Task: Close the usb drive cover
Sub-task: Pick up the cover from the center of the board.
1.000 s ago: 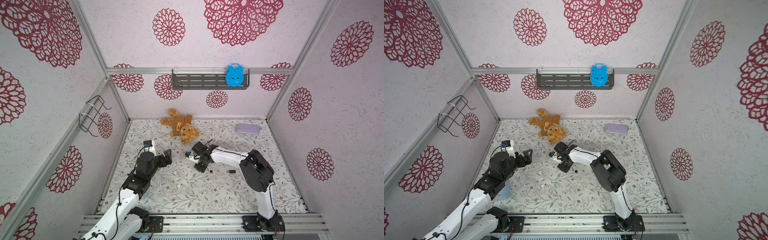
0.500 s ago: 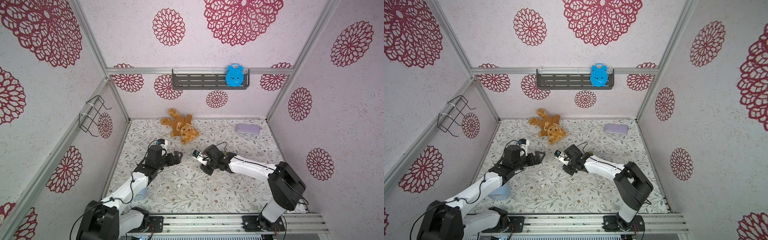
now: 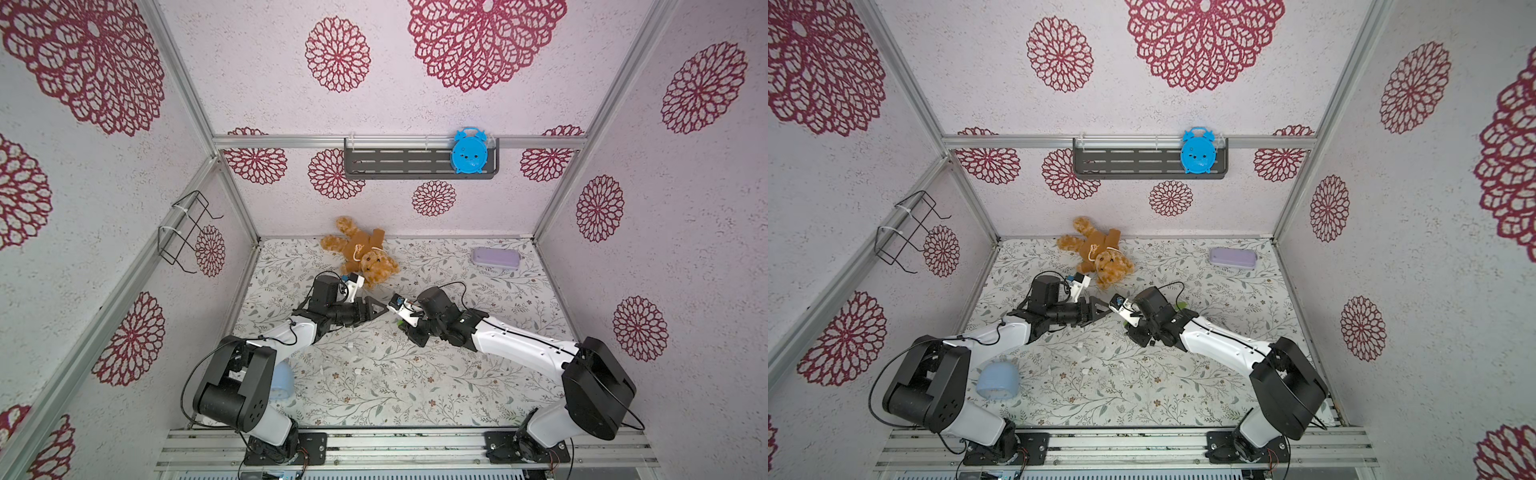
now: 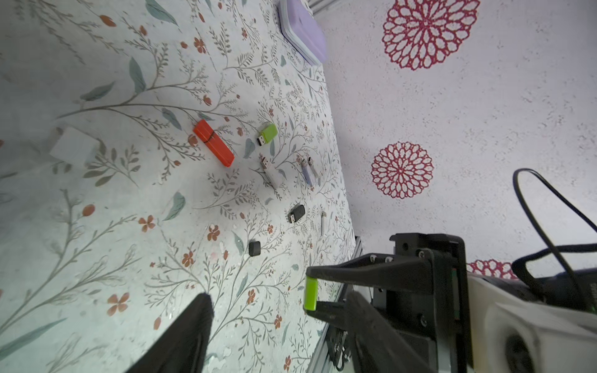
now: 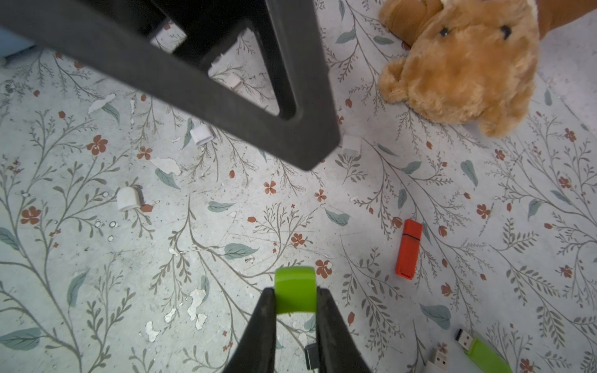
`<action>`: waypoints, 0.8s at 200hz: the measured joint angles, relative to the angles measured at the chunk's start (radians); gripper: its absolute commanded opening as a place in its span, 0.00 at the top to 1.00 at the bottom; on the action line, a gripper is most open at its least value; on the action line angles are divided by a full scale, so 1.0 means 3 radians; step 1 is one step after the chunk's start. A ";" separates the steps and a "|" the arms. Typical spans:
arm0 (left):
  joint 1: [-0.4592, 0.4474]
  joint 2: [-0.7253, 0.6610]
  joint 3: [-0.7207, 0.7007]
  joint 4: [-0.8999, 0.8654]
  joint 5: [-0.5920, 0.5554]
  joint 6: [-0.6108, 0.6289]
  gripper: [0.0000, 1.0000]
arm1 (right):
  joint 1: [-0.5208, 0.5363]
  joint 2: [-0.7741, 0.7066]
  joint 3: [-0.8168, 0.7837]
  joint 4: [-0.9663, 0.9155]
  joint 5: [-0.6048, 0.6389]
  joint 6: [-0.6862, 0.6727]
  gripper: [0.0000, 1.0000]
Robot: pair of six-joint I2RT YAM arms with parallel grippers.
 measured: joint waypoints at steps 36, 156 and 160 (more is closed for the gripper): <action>-0.0106 0.0172 0.0062 0.0127 0.0259 -0.0094 0.45 | 0.0000 -0.0008 0.0000 0.0071 -0.0028 0.0010 0.77; -0.0158 0.0237 0.0151 0.0161 0.0646 -0.0064 0.62 | 0.0000 -0.0020 -0.0052 0.0266 -0.0022 0.0081 0.78; -0.0159 0.0240 0.0163 0.0156 0.0650 -0.0056 0.63 | 0.0000 -0.0020 -0.0053 0.0266 -0.0022 0.0083 0.77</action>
